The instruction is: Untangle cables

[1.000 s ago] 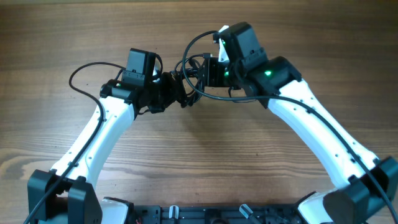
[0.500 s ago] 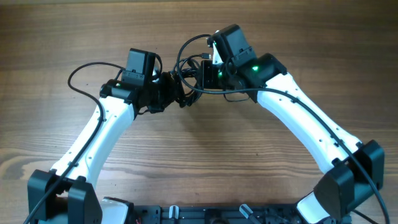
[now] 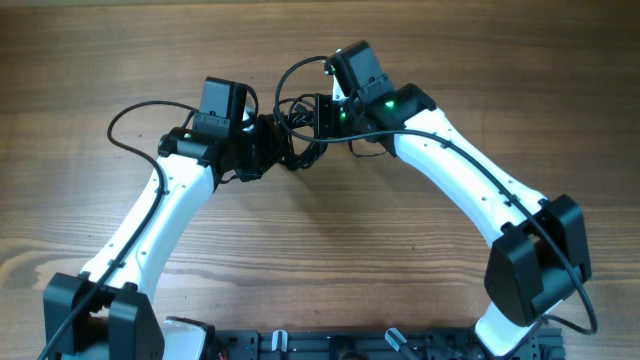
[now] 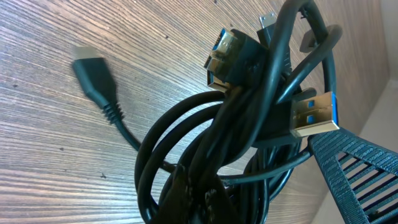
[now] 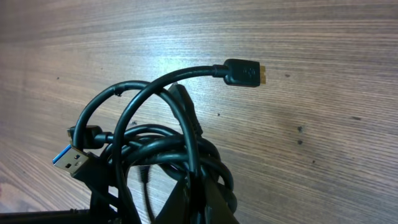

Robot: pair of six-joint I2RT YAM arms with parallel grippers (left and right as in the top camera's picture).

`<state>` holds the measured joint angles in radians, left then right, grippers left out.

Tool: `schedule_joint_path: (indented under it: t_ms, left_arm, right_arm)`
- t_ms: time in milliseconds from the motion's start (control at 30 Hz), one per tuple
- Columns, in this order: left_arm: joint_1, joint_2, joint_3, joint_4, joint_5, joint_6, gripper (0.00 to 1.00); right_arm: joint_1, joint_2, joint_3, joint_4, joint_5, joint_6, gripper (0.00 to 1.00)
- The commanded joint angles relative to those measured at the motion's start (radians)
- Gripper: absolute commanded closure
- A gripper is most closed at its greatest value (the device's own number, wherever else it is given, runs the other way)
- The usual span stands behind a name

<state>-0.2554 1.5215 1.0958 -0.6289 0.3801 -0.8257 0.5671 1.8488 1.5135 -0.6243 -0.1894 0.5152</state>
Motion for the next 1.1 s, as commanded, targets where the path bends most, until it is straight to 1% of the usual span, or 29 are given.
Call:
schedule_joint_path:
  t_ms: [0, 267, 400, 533, 633, 700, 767, 833, 867, 900, 933, 967, 1033, 1067]
  left_arm:
    - [-0.011, -0.007, 0.010, 0.011, 0.061, 0.010, 0.96]
    - [-0.011, -0.007, 0.010, -0.018, -0.005, 0.010, 0.96]
    - [-0.011, -0.007, 0.008, -0.034, -0.032, 0.010, 0.96]
    - [-0.011, -0.007, 0.008, -0.046, -0.034, 0.013, 0.96]
    - [-0.011, -0.007, 0.008, -0.054, -0.034, 0.037, 0.96]
    - [-0.011, -0.007, 0.008, -0.061, -0.016, 0.081, 0.96]
    - [-0.011, -0.007, 0.008, -0.060, 0.053, 0.171, 0.96]
    - [-0.011, -0.007, 0.008, -0.060, 0.111, 0.260, 0.96]
    - [-0.011, -0.007, 0.008, -0.060, 0.150, 0.313, 0.96]
    - [-0.011, -0.007, 0.008, -0.060, 0.183, 0.360, 0.96]
    - [-0.011, -0.007, 0.008, -0.060, 0.206, 0.386, 0.96]
    - [-0.011, -0.007, 0.008, -0.059, 0.212, 0.397, 0.96]
    - [-0.011, -0.007, 0.008, -0.054, 0.211, 0.396, 0.96]
    - [-0.011, -0.007, 0.008, -0.045, 0.211, 0.396, 0.96]
  right_arm:
    - [-0.005, -0.002, 0.018, 0.003, -0.109, -0.037, 0.95]
    - [-0.043, -0.159, 0.018, -0.003, -0.135, -0.034, 0.96]
    - [-0.099, -0.242, 0.018, 0.056, -0.299, -0.027, 0.96]
    - [-0.208, -0.315, 0.018, 0.143, -0.430, 0.030, 0.96]
    - [-0.304, -0.329, 0.018, 0.180, -0.429, 0.037, 0.96]
    - [-0.354, -0.319, 0.018, 0.186, -0.385, 0.019, 0.96]
    - [-0.375, -0.300, 0.018, 0.177, -0.295, -0.027, 0.96]
    - [-0.371, -0.282, 0.018, 0.146, -0.295, -0.057, 0.95]
    - [-0.362, -0.275, 0.018, 0.116, -0.322, -0.075, 0.91]
    - [-0.349, -0.274, 0.018, 0.082, -0.340, -0.089, 0.81]
    - [-0.328, -0.273, 0.018, 0.041, -0.347, -0.100, 0.71]
    - [-0.312, -0.273, 0.018, 0.013, -0.347, -0.108, 0.63]
    - [-0.269, -0.270, 0.018, -0.042, -0.346, -0.122, 0.56]
    - [-0.245, -0.267, 0.016, -0.062, -0.346, -0.121, 0.54]
